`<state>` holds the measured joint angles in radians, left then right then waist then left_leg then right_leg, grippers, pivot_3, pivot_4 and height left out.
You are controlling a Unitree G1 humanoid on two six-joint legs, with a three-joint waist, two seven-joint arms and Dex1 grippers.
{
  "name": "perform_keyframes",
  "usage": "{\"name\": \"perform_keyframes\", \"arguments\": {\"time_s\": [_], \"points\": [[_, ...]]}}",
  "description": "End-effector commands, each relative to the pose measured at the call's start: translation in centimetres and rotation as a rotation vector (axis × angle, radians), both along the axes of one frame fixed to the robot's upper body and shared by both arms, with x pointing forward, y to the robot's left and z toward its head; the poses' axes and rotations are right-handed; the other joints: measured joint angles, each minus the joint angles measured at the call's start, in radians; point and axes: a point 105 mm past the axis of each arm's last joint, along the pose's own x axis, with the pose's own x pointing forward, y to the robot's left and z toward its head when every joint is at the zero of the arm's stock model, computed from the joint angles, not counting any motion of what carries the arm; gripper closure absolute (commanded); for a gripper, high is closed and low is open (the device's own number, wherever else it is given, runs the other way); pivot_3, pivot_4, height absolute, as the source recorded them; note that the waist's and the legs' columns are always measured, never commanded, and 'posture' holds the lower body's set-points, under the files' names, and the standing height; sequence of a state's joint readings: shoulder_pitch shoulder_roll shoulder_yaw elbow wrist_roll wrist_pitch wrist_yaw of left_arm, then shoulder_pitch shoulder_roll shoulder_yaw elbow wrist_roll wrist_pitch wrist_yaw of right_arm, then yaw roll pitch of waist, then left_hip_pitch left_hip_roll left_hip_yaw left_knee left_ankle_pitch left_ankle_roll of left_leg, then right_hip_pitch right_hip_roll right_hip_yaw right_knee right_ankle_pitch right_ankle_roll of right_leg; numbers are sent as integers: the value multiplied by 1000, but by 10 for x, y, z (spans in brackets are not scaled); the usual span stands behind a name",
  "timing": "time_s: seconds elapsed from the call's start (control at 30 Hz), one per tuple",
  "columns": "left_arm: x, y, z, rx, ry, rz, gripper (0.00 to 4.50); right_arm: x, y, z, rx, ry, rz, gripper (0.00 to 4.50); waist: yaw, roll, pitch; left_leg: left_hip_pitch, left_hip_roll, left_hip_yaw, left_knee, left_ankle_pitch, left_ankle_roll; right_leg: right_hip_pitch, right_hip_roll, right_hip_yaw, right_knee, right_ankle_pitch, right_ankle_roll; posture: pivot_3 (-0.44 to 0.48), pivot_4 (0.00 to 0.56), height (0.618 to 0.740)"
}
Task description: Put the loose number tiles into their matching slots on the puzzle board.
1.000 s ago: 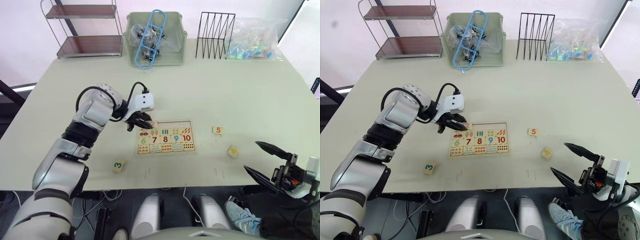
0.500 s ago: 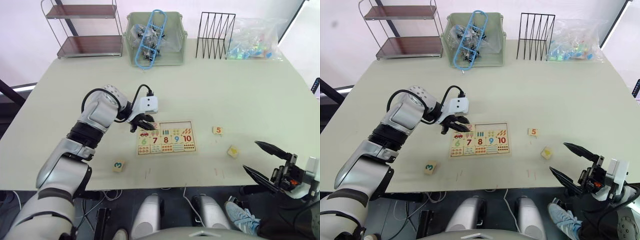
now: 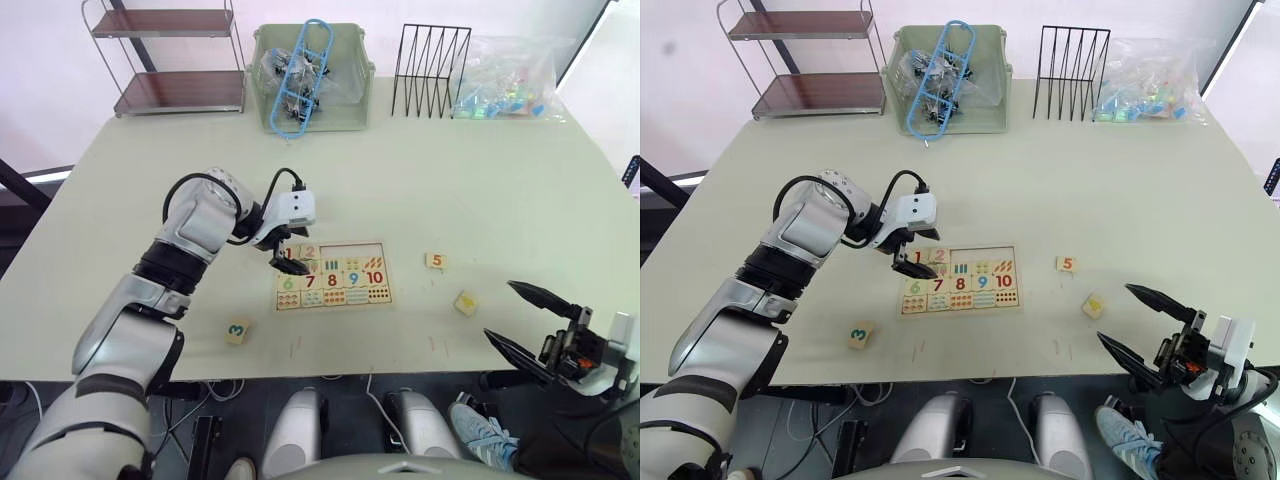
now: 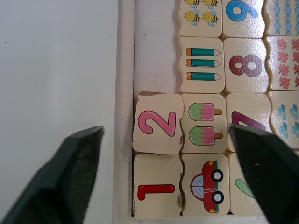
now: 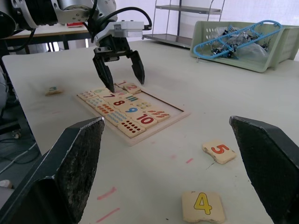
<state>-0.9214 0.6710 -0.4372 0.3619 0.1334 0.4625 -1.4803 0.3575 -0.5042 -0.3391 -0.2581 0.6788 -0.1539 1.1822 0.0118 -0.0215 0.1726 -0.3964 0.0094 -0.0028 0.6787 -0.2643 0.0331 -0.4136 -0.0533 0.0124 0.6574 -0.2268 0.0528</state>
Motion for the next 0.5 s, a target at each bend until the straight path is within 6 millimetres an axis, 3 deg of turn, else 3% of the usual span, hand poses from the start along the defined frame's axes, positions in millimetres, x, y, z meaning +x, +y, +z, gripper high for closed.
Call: {"name": "perform_keyframes", "arguments": {"time_s": [0.03, 0.4, 0.5], "points": [[2, -1, 26, -42, -37, 2, 80, -1, 1, 7, -10, -34, 3, 0, 0, 0, 0, 0, 0, 0, 0, 0, 0, 0, 0, 0, 0, 0, 0, 0, 150, 740], [21, 3, 39, -164, -84, 66, 80, 1, 2, 8, -12, -36, 6, 0, -1, 0, 0, 0, 0, 0, 0, 0, 0, 0, 0, 0, 0, 0, 0, 0, 150, 740], [24, 4, 37, -195, -93, 75, 847, 1, 2, 9, -12, -37, 6, 0, 0, 0, 0, 0, 0, 0, 0, 0, 0, 0, 0, 0, 0, 0, 0, 0, 150, 740]]}}
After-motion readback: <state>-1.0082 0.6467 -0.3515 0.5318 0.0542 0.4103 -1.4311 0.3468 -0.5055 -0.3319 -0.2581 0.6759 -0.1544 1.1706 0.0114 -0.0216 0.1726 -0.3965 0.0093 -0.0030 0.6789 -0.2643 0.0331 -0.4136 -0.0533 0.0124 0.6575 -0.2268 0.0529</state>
